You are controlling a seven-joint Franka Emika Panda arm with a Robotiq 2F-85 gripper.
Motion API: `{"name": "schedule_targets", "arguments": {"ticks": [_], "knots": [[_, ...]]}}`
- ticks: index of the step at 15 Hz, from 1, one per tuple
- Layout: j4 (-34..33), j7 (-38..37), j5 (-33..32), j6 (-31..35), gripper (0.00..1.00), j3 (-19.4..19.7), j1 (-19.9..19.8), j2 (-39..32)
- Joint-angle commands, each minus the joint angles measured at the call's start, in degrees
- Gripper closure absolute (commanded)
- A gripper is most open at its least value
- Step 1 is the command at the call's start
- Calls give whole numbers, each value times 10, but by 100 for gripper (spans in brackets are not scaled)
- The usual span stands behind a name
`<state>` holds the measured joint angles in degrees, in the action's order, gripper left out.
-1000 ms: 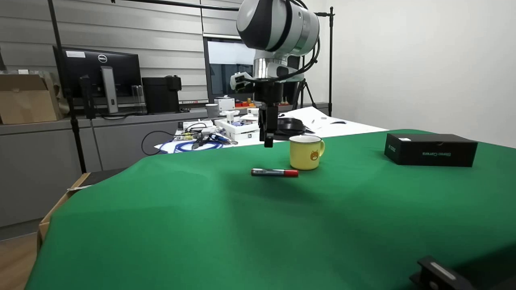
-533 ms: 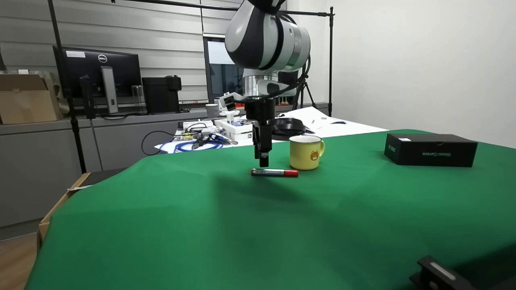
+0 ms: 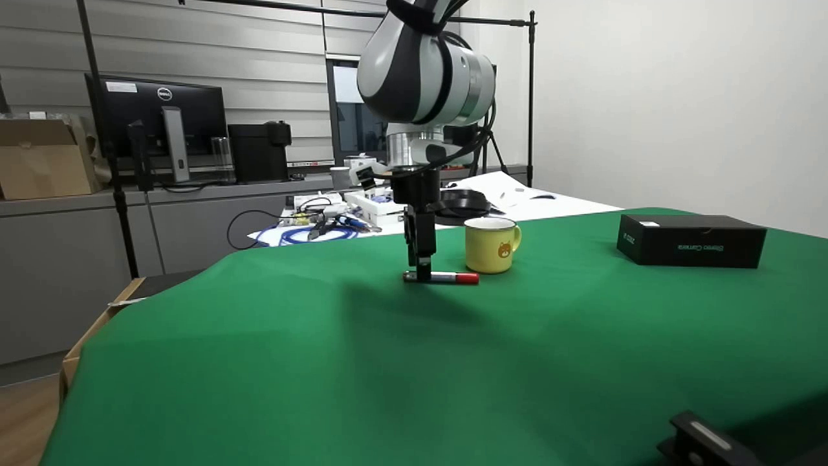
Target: Put the marker in the cup
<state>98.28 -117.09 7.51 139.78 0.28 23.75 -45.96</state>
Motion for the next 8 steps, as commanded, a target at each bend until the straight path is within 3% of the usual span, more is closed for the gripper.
{"name": "schedule_targets", "arguments": {"ticks": [1,4,5,6,8], "knots": [[-7,-38,-9,11,0,8,3,-6],[-6,-57,-7,36,0,15,5,-10],[-6,-60,-7,41,25,15,4,-11],[-5,-63,-9,44,25,18,6,-12],[-4,-66,-10,48,40,19,6,-13]]}}
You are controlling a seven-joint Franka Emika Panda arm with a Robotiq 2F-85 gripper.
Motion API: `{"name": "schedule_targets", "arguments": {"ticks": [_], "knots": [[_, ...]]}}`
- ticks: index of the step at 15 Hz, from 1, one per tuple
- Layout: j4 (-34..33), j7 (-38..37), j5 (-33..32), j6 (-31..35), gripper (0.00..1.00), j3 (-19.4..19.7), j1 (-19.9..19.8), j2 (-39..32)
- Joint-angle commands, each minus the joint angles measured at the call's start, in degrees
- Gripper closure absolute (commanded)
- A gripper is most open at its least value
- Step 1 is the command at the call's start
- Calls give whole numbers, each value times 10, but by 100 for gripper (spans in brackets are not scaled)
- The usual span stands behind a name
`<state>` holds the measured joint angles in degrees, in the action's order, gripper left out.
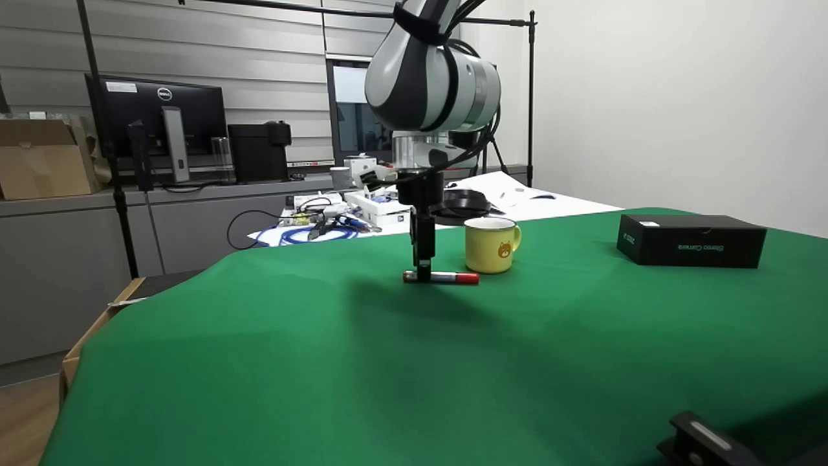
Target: Put the marker in the cup
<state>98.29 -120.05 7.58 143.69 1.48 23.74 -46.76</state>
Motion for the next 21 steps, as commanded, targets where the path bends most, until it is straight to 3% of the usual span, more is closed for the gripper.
{"name": "schedule_targets", "arguments": {"ticks": [1,9,10,15,21], "knots": [[-4,-39,-11,11,47,8,7,-6],[-7,-37,-7,9,99,9,-2,-7],[-7,-37,-8,11,95,10,-1,-2],[-14,-16,-4,9,95,0,-14,33],[8,90,75,24,95,-87,-95,111]]}}
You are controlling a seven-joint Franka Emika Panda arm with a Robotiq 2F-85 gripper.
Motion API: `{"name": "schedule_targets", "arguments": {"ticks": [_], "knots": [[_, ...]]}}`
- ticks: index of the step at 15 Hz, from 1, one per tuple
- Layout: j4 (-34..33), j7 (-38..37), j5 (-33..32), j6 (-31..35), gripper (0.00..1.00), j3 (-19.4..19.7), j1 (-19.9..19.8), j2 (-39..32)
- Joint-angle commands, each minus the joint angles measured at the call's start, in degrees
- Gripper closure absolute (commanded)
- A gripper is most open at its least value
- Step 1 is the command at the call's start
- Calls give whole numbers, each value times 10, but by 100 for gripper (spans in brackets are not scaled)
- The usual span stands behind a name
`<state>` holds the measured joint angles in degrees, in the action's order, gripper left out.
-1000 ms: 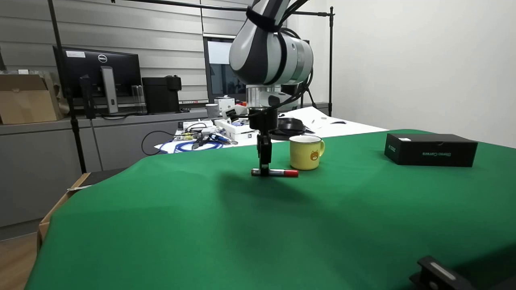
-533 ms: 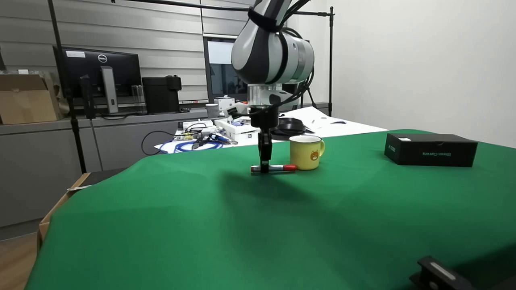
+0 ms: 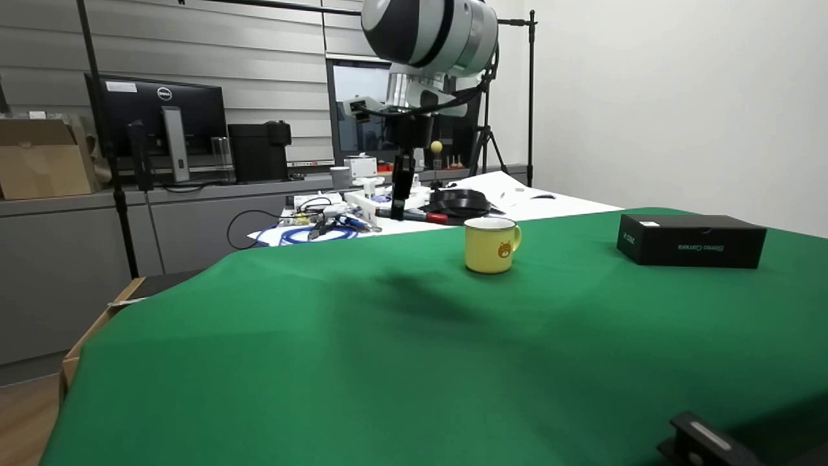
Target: Put the marker in the cup
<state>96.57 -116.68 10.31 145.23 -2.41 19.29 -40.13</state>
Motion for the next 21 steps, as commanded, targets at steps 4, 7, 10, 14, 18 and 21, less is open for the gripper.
{"name": "schedule_targets", "arguments": {"ticks": [4,7,10,14,18,21], "knots": [[34,194,199,18,95,-125,-140,68],[44,276,298,0,95,-143,-181,78],[66,330,374,-22,95,-124,-190,88],[107,357,422,-45,95,-86,-181,107],[145,360,433,-41,95,-54,-172,125],[160,363,434,-29,95,-39,-166,128]]}}
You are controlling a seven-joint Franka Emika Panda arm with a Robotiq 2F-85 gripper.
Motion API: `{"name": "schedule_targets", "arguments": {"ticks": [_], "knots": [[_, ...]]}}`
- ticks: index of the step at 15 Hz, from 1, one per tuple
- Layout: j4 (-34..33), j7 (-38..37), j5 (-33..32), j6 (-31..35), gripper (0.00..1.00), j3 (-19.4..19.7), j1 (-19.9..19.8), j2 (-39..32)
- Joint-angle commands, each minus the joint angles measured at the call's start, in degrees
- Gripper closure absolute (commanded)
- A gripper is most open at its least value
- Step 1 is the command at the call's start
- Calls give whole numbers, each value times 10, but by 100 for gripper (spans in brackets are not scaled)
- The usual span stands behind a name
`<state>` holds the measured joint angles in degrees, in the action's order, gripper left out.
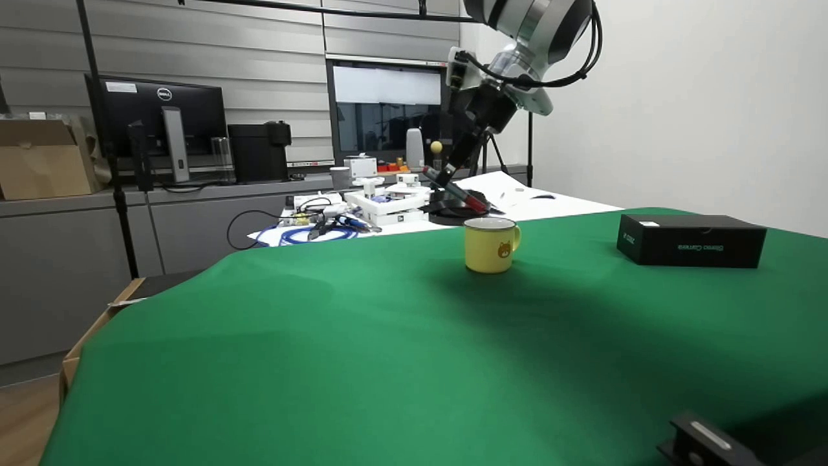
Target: Put the marker in the cup
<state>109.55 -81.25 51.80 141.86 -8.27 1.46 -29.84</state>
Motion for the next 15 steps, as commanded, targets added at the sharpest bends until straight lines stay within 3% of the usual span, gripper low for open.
{"name": "schedule_targets", "arguments": {"ticks": [1,11,15], "knots": [[34,7,18,13,95,25,15,24],[37,32,39,43,95,30,18,2],[36,85,86,54,95,19,8,2]]}}
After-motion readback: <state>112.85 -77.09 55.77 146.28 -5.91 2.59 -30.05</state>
